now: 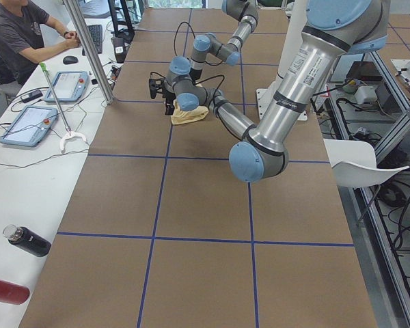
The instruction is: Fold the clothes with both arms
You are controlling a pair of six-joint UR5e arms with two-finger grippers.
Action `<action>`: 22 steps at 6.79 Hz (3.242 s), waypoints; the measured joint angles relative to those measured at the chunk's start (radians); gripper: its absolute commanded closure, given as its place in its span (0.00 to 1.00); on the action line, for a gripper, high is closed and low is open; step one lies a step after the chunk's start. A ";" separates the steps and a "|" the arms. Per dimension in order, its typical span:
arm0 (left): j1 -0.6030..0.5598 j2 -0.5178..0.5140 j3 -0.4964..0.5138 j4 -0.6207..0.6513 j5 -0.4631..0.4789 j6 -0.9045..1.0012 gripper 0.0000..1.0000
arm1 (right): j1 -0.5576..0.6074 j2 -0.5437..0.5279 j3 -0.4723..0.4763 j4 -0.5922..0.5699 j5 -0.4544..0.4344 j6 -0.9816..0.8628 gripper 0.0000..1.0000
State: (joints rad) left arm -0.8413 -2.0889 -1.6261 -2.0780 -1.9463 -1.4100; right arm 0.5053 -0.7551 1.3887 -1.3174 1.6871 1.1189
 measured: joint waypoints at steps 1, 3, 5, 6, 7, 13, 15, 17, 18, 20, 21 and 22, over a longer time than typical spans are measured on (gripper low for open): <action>-0.005 0.006 0.000 0.000 -0.001 0.002 0.00 | -0.014 0.008 -0.008 -0.014 -0.025 -0.053 0.00; -0.008 0.014 0.002 -0.002 -0.001 0.003 0.00 | -0.016 0.058 -0.075 -0.012 -0.076 -0.104 0.00; -0.008 0.023 0.008 -0.008 0.000 0.004 0.00 | -0.005 0.147 -0.195 -0.006 -0.106 -0.113 0.00; -0.010 0.024 0.009 -0.007 0.001 0.010 0.00 | 0.013 0.177 -0.240 0.017 -0.111 -0.114 0.00; -0.015 0.025 0.010 -0.003 0.001 0.021 0.00 | 0.043 0.209 -0.310 0.076 -0.113 -0.115 0.00; -0.130 0.050 0.027 0.000 -0.024 0.256 0.00 | 0.212 0.259 -0.399 0.157 0.014 -0.151 0.00; -0.267 0.107 0.033 -0.005 -0.141 0.526 0.00 | 0.369 0.173 -0.268 0.029 0.213 -0.229 0.00; -0.381 0.146 0.059 -0.013 -0.180 0.703 0.00 | 0.542 0.028 -0.129 -0.054 0.410 -0.336 0.00; -0.410 0.151 0.064 -0.025 -0.178 0.727 0.00 | 0.590 -0.088 -0.024 -0.061 0.437 -0.386 0.00; -0.439 0.172 0.079 -0.104 -0.158 0.744 0.00 | 0.653 -0.290 0.079 0.018 0.459 -0.419 0.00; -0.442 0.197 0.103 -0.175 -0.131 0.748 0.00 | 0.668 -0.358 0.065 0.062 0.456 -0.423 0.00; -0.443 0.221 0.126 -0.227 -0.114 0.772 0.00 | 0.694 -0.394 0.041 0.075 0.449 -0.423 0.00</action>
State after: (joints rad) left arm -1.2846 -1.8676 -1.5003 -2.3052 -2.0608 -0.6382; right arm 1.1989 -1.1490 1.4296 -1.2424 2.1365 0.6957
